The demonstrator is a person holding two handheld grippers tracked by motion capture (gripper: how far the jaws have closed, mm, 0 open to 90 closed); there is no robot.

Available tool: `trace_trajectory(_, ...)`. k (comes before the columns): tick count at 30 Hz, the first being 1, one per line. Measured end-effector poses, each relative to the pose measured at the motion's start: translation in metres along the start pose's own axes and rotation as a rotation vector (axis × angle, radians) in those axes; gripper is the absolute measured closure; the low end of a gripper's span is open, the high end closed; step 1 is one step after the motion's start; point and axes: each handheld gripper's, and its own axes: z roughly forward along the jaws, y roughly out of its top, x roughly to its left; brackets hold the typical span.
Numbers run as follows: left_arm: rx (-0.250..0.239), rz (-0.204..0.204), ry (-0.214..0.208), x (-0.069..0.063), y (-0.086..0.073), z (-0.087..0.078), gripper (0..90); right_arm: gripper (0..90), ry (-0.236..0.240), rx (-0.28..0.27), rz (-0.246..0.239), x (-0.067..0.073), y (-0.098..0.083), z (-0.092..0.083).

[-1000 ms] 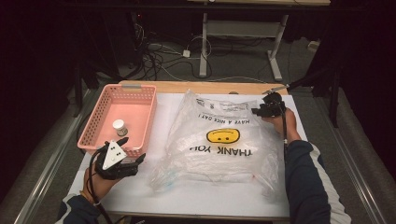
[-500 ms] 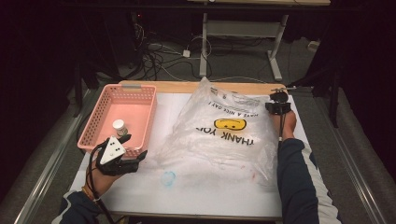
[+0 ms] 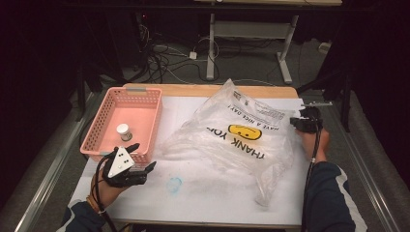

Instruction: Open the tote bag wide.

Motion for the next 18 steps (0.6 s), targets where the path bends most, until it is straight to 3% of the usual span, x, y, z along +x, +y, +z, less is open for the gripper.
trace_trajectory(3, 0.006, -0.002, 0.015, 0.0, 0.0, 0.0, 20.3, 86.1, 0.02, 0.012, -0.019, 0.006, -0.004, -0.004)
trace_trajectory(4, 0.018, 0.0, 0.027, -0.001, -0.001, 0.0, 20.3, 80.8, 0.019, -0.003, -0.048, 0.013, -0.009, -0.009)
trace_trajectory(5, 0.018, 0.0, 0.027, -0.001, -0.001, 0.0, 20.3, 80.8, 0.019, -0.003, -0.048, 0.013, -0.009, -0.009)
trace_trajectory(6, 0.024, -0.003, 0.029, -0.001, -0.002, 0.001, 20.3, 73.9, 0.006, -0.023, -0.062, 0.016, -0.014, -0.015)
trace_trajectory(8, 0.029, 0.008, 0.039, -0.002, -0.002, 0.003, 20.3, 74.0, 0.008, -0.037, -0.063, 0.017, -0.017, -0.018)
trace_trajectory(9, 0.033, 0.011, 0.04, -0.002, -0.002, 0.003, 20.3, 70.8, 0.059, -0.07, -0.054, 0.019, -0.018, -0.027)
trace_trajectory(11, 0.046, 0.01, 0.034, -0.005, -0.002, 0.005, 20.3, 68.1, 0.073, -0.125, -0.093, 0.025, -0.015, -0.041)
trace_trajectory(12, 0.046, 0.01, 0.034, -0.005, -0.002, 0.005, 20.3, 66.6, 0.115, -0.163, -0.108, 0.03, -0.013, -0.05)
trace_trajectory(13, 0.048, 0.013, 0.034, -0.006, -0.002, 0.005, 20.3, 66.6, 0.115, -0.163, -0.108, 0.03, -0.013, -0.05)
trace_trajectory(14, 0.051, 0.017, 0.036, -0.006, -0.002, 0.005, 20.3, 62.7, 0.164, -0.204, -0.161, 0.044, -0.007, -0.066)
trace_trajectory(15, 0.052, 0.014, 0.036, -0.006, -0.002, 0.006, 20.3, 62.7, 0.164, -0.204, -0.161, 0.044, -0.007, -0.066)
trace_trajectory(16, 0.054, 0.011, 0.036, -0.005, -0.002, 0.006, 20.3, 61.4, 0.251, -0.248, -0.238, 0.064, -0.002, -0.083)
trace_trajectory(17, 0.055, 0.011, 0.037, -0.005, -0.002, 0.007, 20.3, 61.4, 0.251, -0.248, -0.238, 0.064, -0.002, -0.083)
trace_trajectory(18, 0.059, 0.01, 0.033, -0.005, -0.003, 0.008, 20.3, 58.2, 0.316, -0.246, -0.323, 0.088, 0.001, -0.093)
